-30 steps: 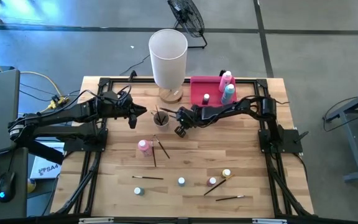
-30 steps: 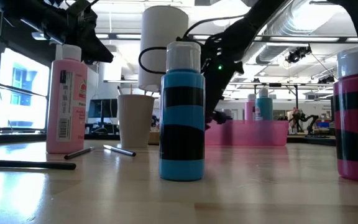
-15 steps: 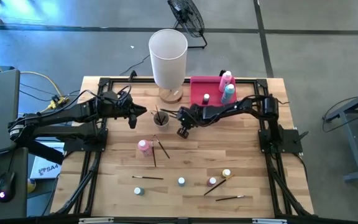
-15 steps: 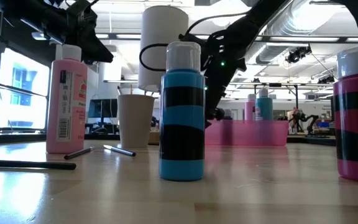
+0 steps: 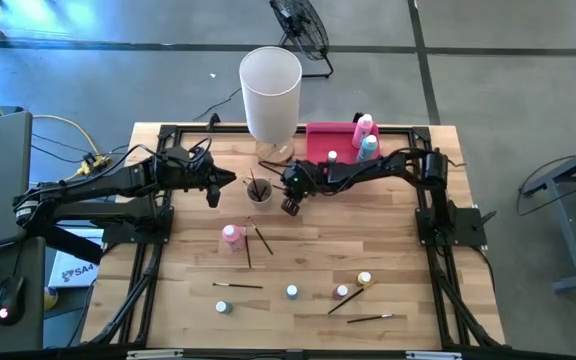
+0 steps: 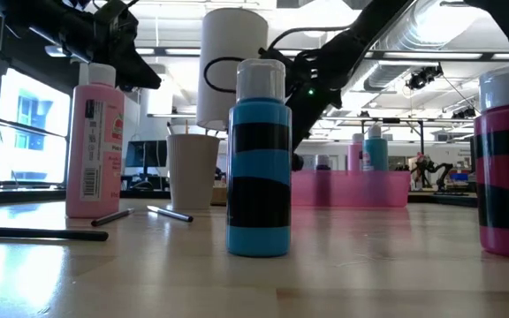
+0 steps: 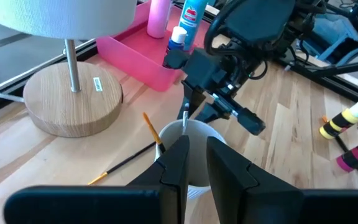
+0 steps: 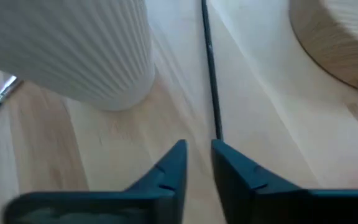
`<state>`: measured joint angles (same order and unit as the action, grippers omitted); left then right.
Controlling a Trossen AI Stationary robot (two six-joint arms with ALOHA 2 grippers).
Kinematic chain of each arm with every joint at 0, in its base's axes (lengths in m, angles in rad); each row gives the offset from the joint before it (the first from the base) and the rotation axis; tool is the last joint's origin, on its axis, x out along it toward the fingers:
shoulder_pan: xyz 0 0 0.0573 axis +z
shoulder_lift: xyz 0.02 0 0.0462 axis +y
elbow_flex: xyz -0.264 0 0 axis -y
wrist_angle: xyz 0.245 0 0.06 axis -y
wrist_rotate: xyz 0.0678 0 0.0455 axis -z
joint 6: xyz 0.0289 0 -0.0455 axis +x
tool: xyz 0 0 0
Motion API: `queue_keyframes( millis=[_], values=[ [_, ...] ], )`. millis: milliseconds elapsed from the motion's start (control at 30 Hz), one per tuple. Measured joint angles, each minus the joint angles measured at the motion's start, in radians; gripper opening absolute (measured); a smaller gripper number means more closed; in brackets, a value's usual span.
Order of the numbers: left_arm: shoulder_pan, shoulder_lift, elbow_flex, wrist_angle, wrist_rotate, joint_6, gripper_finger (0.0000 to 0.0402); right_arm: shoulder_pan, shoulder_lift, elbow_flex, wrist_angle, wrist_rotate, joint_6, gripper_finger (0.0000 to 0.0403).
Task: Pick & Place Paint Supplies
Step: Put the golden paint brush into the white cup
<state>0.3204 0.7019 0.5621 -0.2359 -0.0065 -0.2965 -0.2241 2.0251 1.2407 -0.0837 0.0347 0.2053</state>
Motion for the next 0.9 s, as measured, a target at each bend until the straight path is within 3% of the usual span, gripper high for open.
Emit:
queue_keyframes(
  millis=[133, 267, 467, 900],
  values=[
    [0.0, 0.0, 0.0, 0.0, 0.0, 0.003, 0.0054, 0.005, 0.02, 0.0, 0.024, 0.026, -0.001, 0.0132],
    [0.0, 0.0, 0.0, 0.0, 0.0, 0.003, 0.0054, 0.005, 0.054, 0.001, 0.09, 0.029, -0.01, 0.0155],
    [0.0, 0.0, 0.0, -0.002, 0.02, 0.0, 0.0054, 0.005, 0.074, 0.001, 0.116, 0.093, -0.027, 0.0152],
    [0.0, 0.0, 0.0, -0.002, 0.023, 0.0, 0.0054, -0.011, 0.106, 0.006, 0.117, 0.008, -0.022, 0.0121]
  ],
)
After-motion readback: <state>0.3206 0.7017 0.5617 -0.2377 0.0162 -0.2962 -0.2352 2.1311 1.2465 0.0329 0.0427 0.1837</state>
